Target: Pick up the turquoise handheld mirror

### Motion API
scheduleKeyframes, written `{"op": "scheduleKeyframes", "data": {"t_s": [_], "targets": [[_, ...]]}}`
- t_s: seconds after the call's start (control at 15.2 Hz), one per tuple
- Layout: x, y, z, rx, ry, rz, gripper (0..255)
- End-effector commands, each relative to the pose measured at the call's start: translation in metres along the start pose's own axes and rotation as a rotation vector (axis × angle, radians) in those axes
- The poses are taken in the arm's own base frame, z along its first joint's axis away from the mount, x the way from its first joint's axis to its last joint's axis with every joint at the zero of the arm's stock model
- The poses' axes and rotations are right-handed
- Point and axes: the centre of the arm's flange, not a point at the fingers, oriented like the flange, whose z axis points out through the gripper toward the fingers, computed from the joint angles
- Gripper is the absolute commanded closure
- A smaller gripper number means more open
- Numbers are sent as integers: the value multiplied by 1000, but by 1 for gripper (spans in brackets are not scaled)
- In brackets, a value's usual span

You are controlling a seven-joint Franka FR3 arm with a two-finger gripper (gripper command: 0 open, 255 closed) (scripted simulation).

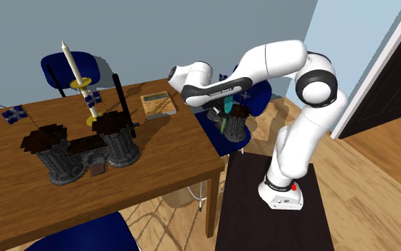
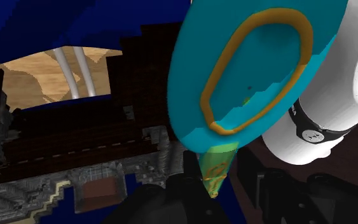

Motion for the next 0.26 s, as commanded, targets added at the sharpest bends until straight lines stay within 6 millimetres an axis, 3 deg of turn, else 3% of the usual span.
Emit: {"op": "scheduleKeyframes", "data": {"t_s": [0.0,0.2], "targets": [[-7,-1,-7,0,0,0,255],[-11,-1,-12,0,0,0,255]]}}
